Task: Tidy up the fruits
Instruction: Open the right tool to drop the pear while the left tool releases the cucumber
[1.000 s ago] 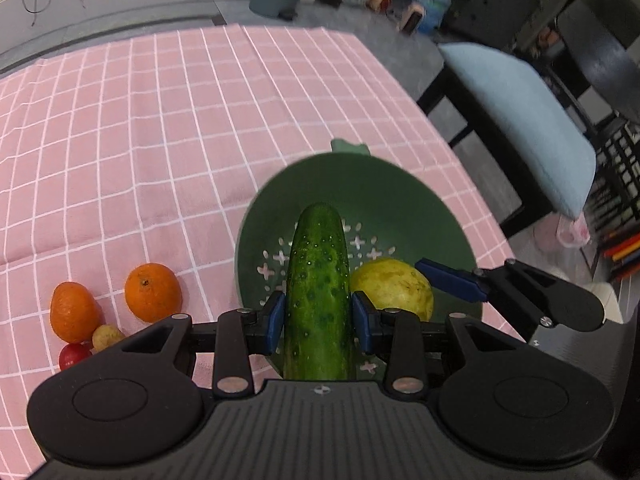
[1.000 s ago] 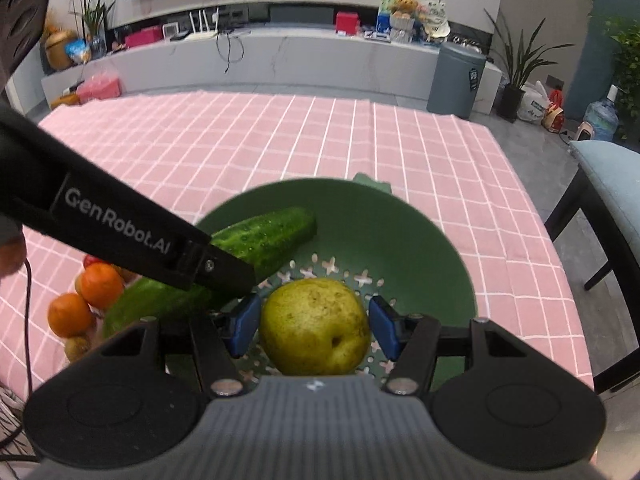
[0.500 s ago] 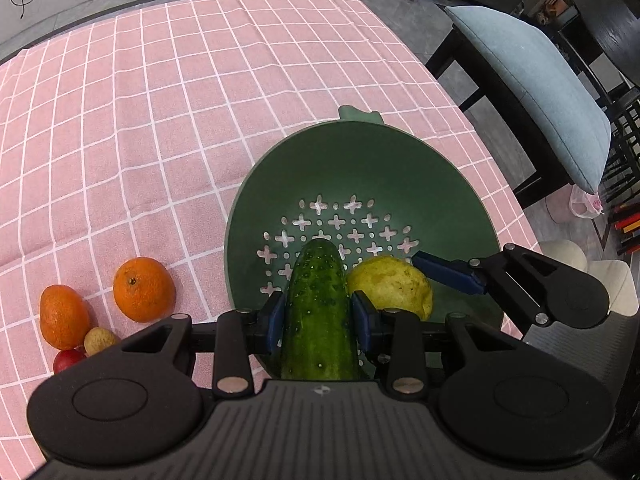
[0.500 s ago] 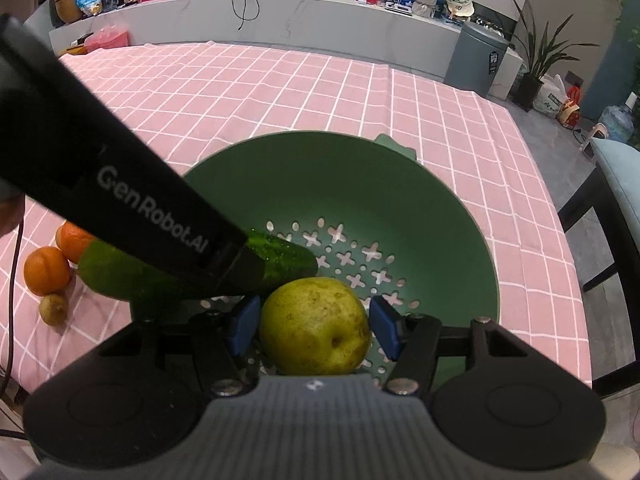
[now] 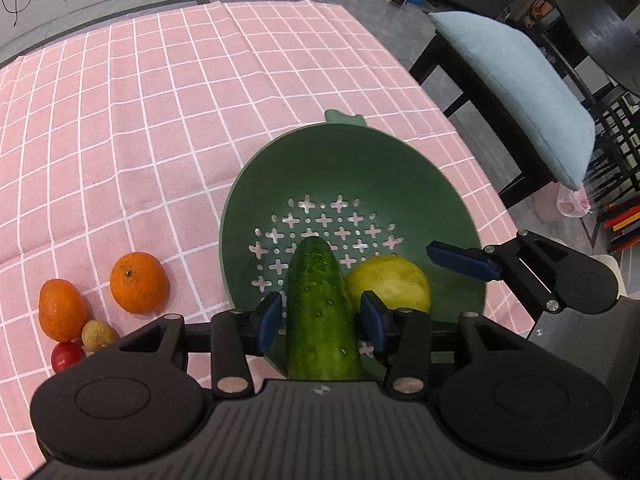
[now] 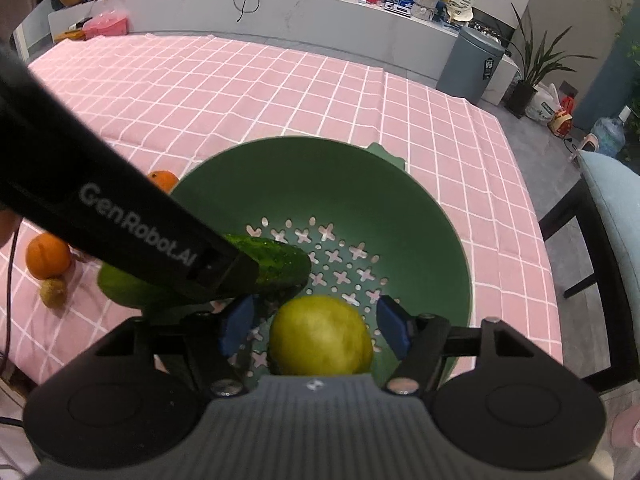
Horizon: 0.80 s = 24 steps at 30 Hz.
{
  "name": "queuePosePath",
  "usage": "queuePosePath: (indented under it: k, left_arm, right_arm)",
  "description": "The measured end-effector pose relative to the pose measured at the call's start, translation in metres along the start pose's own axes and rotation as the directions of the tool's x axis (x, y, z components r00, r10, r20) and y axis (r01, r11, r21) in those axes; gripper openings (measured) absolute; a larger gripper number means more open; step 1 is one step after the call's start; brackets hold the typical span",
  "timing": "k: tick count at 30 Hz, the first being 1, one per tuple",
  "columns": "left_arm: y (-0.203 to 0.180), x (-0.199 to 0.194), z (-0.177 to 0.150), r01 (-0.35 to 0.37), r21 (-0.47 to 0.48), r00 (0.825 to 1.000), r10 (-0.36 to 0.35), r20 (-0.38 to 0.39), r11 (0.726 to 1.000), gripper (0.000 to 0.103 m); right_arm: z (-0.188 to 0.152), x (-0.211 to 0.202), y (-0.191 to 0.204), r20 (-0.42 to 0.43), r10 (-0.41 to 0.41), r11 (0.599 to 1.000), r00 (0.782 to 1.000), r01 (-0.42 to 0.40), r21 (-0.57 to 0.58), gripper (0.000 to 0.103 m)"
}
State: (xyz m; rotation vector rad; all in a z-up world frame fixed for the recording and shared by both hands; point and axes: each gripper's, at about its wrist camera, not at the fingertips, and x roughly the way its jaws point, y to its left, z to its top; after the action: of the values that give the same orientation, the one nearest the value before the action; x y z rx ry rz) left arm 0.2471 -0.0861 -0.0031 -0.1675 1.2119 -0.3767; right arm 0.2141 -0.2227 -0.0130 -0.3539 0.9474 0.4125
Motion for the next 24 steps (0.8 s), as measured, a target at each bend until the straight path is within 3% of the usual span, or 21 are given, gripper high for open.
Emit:
queuePosePath:
  k: [6, 12, 24]
  left_arm:
    - [-0.001, -0.027, -0.012, 0.011, -0.002, 0.997, -0.011, 0.079, 1.0, 0.056]
    - [0.001, -0.059, -0.028, -0.035, 0.017, 0.983, 0.031, 0.183, 0.999, 0.056]
    - [0.046, -0.108, -0.075, -0.113, 0.006, 0.951, 0.107, 0.292, 0.994, 0.056]
  right_arm:
    - [0.0, -0.024, 0.004, 0.069, -0.049, 0.998, 0.996, 0.047, 0.033, 0.069]
    - [-0.003, -0.051, 0.016, 0.171, -0.053, 0.994, 0.984, 0.035, 0.108, 0.069]
    - [-0.009, -0.072, 0.059, 0.264, 0.057, 0.969, 0.963, -0.118, 0.219, 0.069]
